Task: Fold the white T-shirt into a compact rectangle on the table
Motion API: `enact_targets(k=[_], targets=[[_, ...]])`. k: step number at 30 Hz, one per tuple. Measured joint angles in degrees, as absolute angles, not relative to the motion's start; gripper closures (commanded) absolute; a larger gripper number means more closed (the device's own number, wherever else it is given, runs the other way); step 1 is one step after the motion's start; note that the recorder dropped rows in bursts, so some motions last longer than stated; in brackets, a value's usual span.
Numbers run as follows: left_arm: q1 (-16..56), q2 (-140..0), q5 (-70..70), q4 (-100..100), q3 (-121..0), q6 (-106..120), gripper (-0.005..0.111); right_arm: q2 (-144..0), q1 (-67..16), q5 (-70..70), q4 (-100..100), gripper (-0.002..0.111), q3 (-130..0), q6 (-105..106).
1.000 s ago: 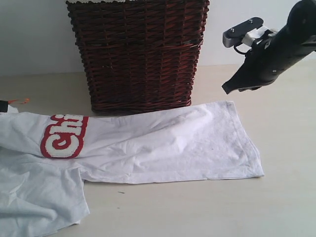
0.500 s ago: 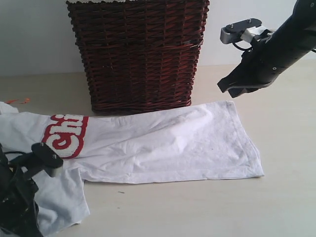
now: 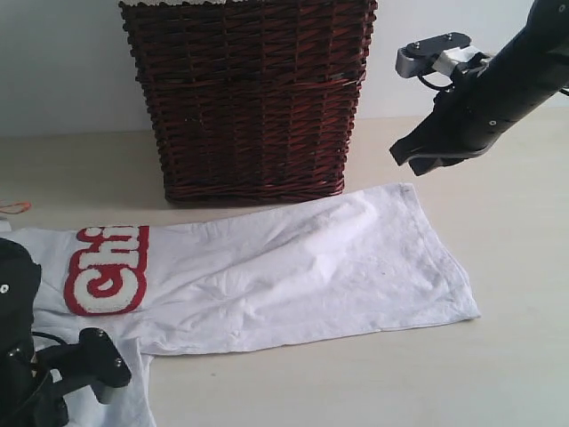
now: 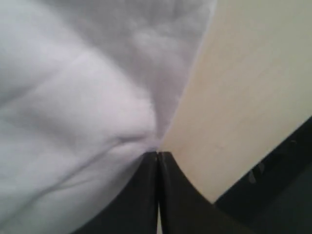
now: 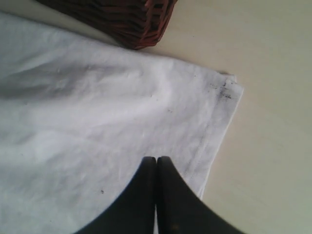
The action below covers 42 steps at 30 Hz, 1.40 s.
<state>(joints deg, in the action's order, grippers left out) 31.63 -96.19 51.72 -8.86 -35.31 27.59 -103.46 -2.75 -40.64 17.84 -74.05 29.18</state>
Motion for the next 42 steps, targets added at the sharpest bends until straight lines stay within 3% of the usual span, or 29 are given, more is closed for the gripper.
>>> enact_targets(k=[10,16,29,42], targets=[[29.0,-85.6,33.9,-4.4,-35.6,19.9,0.107,-103.5,-2.8,-40.6,17.9,0.108,-73.9,29.3],[27.0,-93.0,40.1,-3.4,-34.8,18.5,0.107,-105.4,-2.8,-38.2,17.6,0.108,-70.9,29.8],[33.8,-96.4,51.7,-3.5,-34.7,21.5,0.107,-108.3,-2.8,-38.0,17.2,0.108,-70.5,29.9],[33.7,-75.0,42.2,-4.0,-37.5,21.6,0.107,-114.1,-2.8,-40.2,13.6,0.108,-66.3,28.6]])
